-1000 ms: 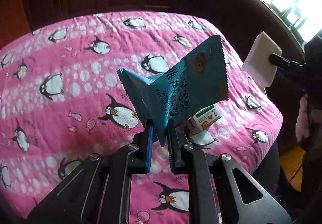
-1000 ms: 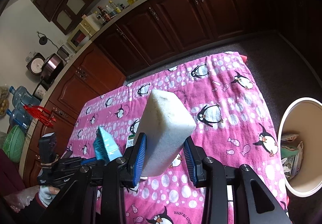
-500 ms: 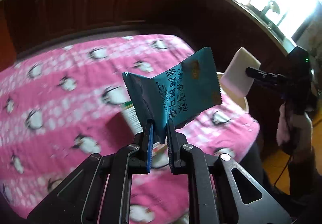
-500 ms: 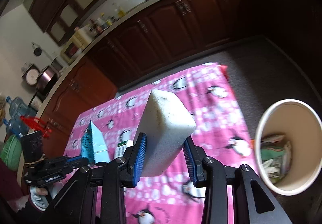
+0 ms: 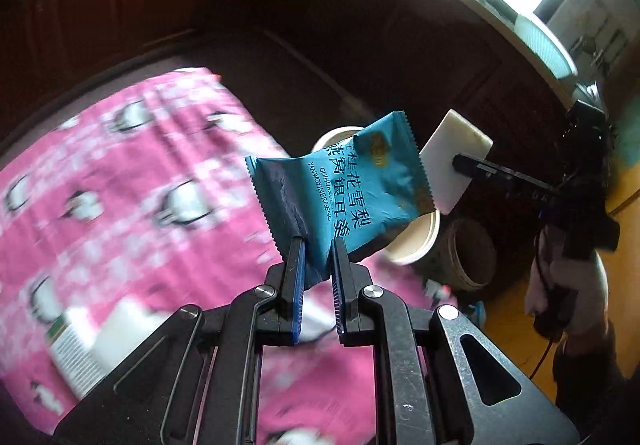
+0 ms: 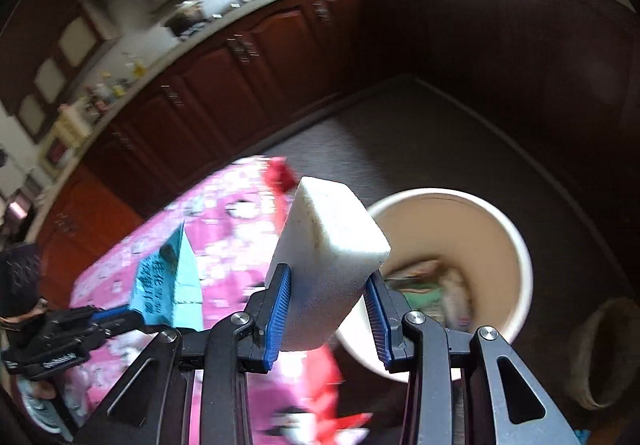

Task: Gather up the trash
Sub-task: 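Carry the blue snack bag and foam block over the white bucket, then open both grippers to drop the bag and foam block into the bucket, then move both open grippers back over the white box and foam block on the sheet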

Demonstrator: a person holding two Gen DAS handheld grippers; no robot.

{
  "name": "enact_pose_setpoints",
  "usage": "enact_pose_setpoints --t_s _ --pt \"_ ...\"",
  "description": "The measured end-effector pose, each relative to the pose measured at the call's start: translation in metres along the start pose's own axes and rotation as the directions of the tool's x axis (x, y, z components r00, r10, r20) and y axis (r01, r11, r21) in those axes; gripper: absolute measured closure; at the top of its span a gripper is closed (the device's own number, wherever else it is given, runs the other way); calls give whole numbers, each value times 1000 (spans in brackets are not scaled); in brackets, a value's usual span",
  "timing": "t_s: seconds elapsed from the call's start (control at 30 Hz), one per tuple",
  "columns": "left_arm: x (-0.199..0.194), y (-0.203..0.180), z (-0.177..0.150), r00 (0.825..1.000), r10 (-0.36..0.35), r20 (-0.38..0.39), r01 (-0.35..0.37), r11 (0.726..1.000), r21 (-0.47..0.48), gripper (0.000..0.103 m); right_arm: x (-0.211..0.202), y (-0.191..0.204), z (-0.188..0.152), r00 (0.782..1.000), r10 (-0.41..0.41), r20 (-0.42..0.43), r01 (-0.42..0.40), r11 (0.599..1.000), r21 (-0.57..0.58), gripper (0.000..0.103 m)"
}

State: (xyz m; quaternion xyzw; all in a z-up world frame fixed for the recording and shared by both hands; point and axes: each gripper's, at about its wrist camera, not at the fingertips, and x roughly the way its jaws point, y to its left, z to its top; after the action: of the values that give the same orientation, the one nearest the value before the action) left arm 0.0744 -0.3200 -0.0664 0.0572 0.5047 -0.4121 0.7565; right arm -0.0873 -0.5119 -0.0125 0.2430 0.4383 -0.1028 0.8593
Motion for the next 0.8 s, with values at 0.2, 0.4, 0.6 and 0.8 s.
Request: enact_pose_setpoints --t_s 0.2,0.4,0.6,0.8 --pt "62 -25 22 997 -47 -62 43 997 -58 80 26 -53 1 993 -105 -56 111 987 115 51" --pt "62 -28 13 997 -37 -70 34 998 -47 64 28 -73 -9 993 -91 -75 102 980 172 51" --pt "19 -4 -8 1000 22 -21 -23 999 -33 64 31 -69 -22 994 -55 -95 71 983 170 51" --pt "-29 29 -29 993 109 51 -106 993 -52 64 29 -38 -22 996 -15 -89 27 991 130 51"
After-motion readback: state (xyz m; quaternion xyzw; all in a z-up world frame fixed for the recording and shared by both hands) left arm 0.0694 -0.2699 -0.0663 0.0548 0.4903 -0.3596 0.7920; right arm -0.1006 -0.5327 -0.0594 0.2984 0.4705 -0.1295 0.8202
